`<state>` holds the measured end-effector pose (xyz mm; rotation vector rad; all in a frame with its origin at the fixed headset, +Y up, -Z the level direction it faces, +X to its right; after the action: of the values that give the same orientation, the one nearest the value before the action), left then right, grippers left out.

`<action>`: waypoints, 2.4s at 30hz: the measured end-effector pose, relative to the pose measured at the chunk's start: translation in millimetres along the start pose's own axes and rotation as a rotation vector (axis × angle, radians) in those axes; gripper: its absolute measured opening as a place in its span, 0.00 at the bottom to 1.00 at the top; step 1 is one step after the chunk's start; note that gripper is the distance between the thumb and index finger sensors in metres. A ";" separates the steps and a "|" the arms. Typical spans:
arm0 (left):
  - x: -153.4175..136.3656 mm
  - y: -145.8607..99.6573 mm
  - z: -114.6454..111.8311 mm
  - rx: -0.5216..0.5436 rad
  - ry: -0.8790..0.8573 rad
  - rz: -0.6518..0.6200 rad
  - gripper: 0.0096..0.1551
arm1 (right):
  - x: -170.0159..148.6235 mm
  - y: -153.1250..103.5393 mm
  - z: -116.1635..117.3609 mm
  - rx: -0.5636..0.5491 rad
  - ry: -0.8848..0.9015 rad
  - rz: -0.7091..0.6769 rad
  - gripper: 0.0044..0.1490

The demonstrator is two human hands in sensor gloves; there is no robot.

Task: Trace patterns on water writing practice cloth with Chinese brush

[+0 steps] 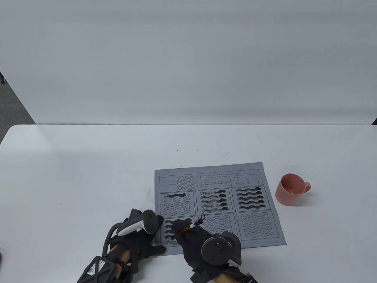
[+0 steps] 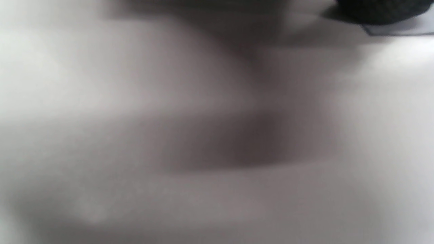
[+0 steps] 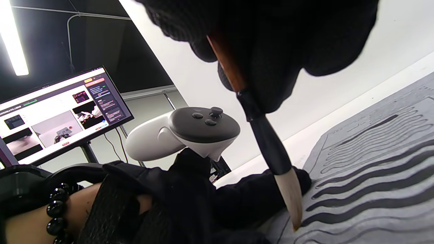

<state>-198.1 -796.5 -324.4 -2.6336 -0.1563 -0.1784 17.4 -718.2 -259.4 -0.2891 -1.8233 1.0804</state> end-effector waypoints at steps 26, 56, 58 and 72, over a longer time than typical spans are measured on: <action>0.1 0.0 0.0 0.000 0.001 0.001 0.61 | 1.9 0.1 3.6 0.039 -0.008 -0.015 0.26; 0.2 0.0 -0.6 0.000 0.003 0.005 0.61 | -0.1 1.1 3.6 0.049 -0.032 0.000 0.25; 0.3 0.0 -0.6 0.000 0.003 0.005 0.61 | -0.4 1.3 3.3 0.048 -0.035 0.002 0.25; 0.3 0.0 -0.6 0.000 0.003 0.005 0.61 | -1.8 1.7 2.5 0.049 -0.041 0.003 0.25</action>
<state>-197.9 -796.7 -323.8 -2.6333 -0.1490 -0.1808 15.8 -719.7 -262.1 -0.2421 -1.8297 1.1389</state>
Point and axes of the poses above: the tracker on the back of each hand, its own x axis roughly to the thumb side, its own y axis roughly from the wrist to the fingertips, z = x × y, the point moved 1 cm from there along y, roughly from the wrist to the fingertips, and after that the axes turned 14 degrees about -x, right-handed, at the moved point
